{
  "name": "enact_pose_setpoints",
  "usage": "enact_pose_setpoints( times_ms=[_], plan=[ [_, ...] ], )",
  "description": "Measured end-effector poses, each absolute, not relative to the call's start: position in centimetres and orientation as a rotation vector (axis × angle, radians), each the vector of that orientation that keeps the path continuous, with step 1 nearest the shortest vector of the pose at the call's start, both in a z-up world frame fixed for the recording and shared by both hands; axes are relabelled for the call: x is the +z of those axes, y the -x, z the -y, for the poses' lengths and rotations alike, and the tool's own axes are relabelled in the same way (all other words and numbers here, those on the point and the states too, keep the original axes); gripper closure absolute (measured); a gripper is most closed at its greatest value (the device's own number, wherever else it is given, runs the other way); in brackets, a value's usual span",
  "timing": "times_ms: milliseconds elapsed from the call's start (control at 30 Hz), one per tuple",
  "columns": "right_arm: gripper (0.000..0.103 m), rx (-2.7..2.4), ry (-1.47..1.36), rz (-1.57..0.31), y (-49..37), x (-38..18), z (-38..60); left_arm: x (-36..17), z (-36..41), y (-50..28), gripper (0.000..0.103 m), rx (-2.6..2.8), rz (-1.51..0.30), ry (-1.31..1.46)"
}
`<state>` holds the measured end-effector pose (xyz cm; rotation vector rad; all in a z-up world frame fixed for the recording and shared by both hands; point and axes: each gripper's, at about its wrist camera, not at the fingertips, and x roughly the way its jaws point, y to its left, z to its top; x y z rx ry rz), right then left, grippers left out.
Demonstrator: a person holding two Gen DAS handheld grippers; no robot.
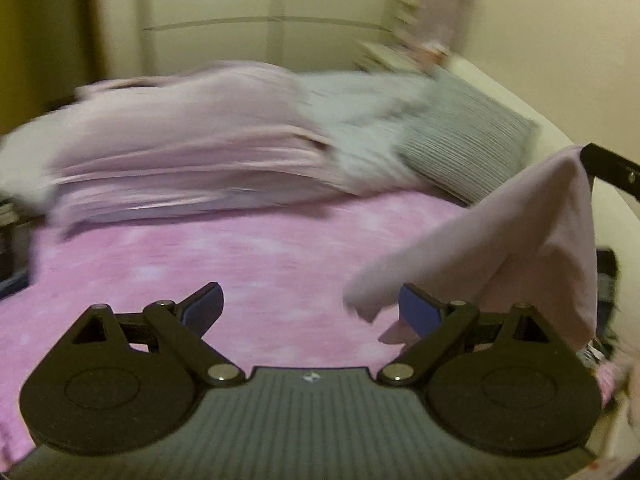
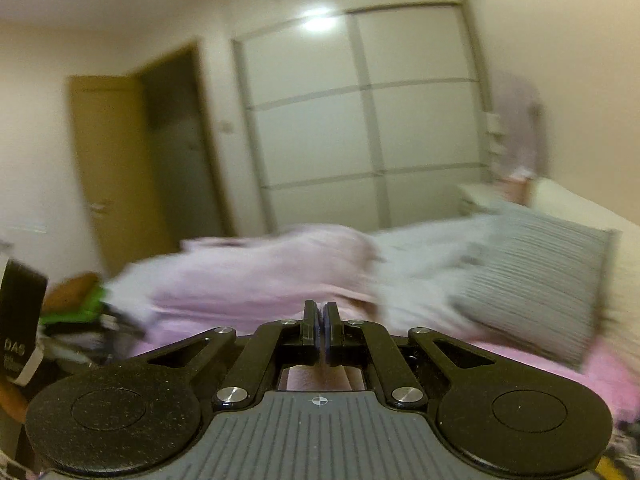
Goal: Organize objects
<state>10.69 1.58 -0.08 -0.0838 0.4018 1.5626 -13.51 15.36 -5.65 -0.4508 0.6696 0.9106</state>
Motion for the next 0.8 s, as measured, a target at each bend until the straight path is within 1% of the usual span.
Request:
enact_pose_setpoints(
  times_ms=[100, 167, 233, 267, 367, 467, 600, 800],
  plan=[
    [0.102, 1.673, 0.065, -0.412, -3.8, 1.3, -4.0, -4.8, -14.8, 22.6, 0.01, 1.04, -0.636, 0.468],
    [0.087, 1.738, 0.15, -0.442, 1.0, 1.7, -5.5, -4.7, -14.0, 28.0, 0.01, 1.111, -0.632, 0.488],
    [0.044, 1.772, 0.237, -0.437, 5.2, 1.4, -6.0, -5.1, -13.1, 32.3, 0.01, 1.169, -0.642, 0.521],
    [0.04, 1.786, 0.269, -0.443, 6.9, 0.9, -5.8, -5.5, -12.5, 34.1, 0.01, 1.196, -0.653, 0.543],
    [0.04, 1.833, 0.379, -0.52, 10.4, -0.9, -5.2, -6.7, -10.8, 38.0, 0.01, 1.243, -0.688, 0.596],
    [0.04, 1.825, 0.523, -0.598, 12.2, -3.3, -5.2, -7.7, -8.6, 40.2, 0.01, 1.265, -0.713, 0.644],
    [0.04, 1.8, 0.632, -0.647, 13.9, -5.3, -2.6, -8.7, -5.2, 40.7, 0.01, 1.265, -0.724, 0.696],
    [0.04, 1.809, 0.705, -0.673, 12.6, -6.4, 1.3, -9.9, -1.6, 38.5, 0.01, 1.25, -0.764, 0.721]
  ],
)
